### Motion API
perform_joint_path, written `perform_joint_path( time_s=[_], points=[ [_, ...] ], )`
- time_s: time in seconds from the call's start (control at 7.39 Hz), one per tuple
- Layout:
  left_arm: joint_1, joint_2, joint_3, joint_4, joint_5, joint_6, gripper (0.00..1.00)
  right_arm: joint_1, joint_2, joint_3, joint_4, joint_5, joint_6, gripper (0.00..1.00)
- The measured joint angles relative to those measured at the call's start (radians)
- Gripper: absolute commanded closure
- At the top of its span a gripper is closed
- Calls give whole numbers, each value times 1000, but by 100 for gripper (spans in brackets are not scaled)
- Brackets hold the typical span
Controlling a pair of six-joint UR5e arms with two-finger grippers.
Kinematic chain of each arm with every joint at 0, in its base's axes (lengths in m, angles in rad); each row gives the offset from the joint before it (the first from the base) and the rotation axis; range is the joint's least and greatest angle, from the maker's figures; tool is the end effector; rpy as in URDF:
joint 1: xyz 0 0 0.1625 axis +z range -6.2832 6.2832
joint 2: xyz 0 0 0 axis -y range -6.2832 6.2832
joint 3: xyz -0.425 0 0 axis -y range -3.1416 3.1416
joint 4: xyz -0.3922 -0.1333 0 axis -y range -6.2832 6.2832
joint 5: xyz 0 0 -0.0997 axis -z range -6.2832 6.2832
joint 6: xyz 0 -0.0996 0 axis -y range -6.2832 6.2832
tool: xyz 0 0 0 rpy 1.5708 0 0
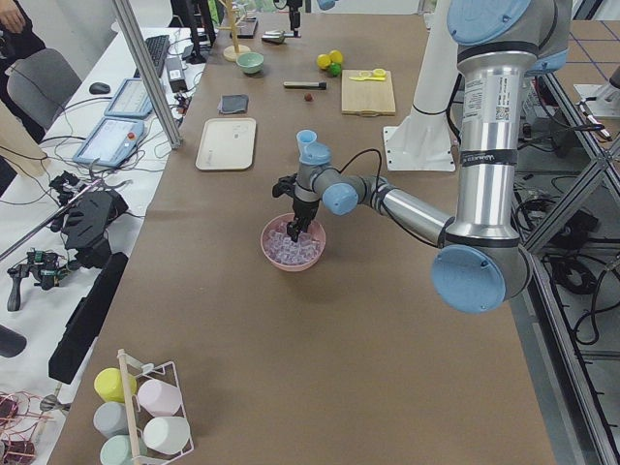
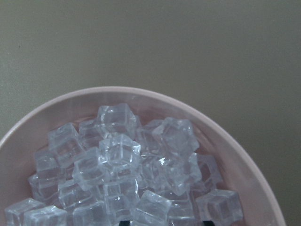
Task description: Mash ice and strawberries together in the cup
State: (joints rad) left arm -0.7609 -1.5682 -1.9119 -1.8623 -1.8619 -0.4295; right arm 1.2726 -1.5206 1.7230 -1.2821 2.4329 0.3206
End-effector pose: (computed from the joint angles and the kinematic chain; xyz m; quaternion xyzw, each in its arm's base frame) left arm 0.2940 -0.4245 0.4756 0.1695 0.2903 0.2220 0.9153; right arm -0.0988 -0.5178 0.5183 0.0870 -0.4533 -0.0917 0.8824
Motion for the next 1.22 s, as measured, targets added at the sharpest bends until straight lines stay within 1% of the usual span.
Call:
perform_joint_path(
  time_s=[1.22],
  points=[
    [0,-7,10,0,0,28,44,2,-21,17,3,10,0,0]
  ],
)
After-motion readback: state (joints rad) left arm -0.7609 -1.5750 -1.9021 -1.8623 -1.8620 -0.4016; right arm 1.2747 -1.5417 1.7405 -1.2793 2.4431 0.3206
